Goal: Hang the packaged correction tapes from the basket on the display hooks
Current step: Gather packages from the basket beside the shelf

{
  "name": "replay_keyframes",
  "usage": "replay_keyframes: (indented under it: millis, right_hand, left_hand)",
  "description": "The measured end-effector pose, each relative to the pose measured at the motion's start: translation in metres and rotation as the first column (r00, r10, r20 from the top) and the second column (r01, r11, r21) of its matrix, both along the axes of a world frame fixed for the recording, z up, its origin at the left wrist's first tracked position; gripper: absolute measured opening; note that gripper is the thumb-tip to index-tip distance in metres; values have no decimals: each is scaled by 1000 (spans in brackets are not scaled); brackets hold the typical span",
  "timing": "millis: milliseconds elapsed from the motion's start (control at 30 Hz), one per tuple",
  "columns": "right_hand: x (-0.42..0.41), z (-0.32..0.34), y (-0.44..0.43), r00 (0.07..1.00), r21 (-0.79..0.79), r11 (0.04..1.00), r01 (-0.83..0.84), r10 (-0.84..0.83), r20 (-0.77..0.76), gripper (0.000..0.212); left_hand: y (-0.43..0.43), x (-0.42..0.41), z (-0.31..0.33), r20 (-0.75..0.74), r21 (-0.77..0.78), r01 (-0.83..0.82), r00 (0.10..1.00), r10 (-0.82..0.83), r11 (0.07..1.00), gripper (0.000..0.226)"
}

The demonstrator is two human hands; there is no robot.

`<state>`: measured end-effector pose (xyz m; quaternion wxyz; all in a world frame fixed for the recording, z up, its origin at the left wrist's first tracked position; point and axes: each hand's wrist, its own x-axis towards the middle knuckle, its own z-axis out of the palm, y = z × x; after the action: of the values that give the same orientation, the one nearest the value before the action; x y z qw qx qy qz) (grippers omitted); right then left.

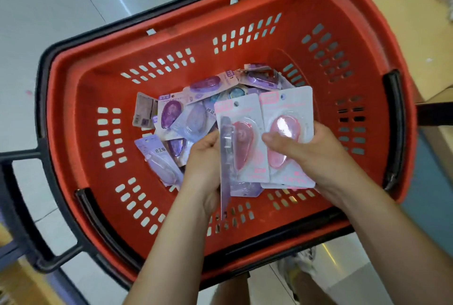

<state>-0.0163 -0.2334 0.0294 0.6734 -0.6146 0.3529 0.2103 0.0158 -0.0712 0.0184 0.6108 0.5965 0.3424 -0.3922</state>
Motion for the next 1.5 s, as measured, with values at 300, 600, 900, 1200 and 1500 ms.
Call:
replay_keyframes:
  millis: [300,600,900,1200,1500]
  right_hand:
    - [-3,8,5,999,-38,999,13,-11,53,34]
    - [3,45,5,988,7,994,-111,110,111,22]
    - [18,86,23,985,48,989,-136,131,109,54]
    - [24,171,8,974,13,995,98,-99,204,56]
    - [6,311,-8,926,-144,985,91,-31,377,105]
  left_hand:
    - [-5,17,30,102,-14,-8,995,10,1000,29]
    - [14,4,59,145,-42,-84,985,90,996,69]
    - [5,14,126,381,45,145,912,-151,988,63]
    - [24,29,208,216,-215,-65,970,113,974,17]
    - [10,35,320,295,-279,148,953,-62,949,33]
